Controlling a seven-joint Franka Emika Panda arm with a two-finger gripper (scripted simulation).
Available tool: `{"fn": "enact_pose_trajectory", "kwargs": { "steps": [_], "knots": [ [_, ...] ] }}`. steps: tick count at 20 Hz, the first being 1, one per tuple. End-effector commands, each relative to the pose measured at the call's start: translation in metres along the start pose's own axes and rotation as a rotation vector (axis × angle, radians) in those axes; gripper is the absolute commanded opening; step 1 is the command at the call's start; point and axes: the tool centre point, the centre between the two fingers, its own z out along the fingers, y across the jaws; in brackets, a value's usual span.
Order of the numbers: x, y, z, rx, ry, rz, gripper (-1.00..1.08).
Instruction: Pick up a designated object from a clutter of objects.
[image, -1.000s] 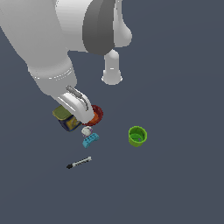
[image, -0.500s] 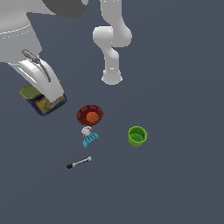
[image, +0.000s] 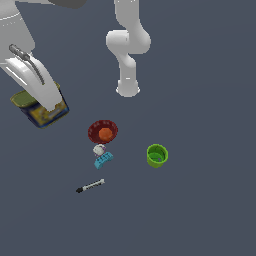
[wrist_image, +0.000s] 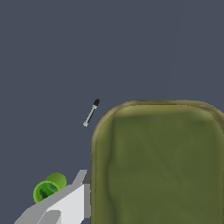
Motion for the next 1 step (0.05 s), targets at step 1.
{"fn": "enact_pose_trajectory", "kwargs": {
  "steps": [1],
  "knots": [
    [0.0000,-0.0013,-0.0014,0.002,0.004,-0.001,-1.00]
  ]
}}
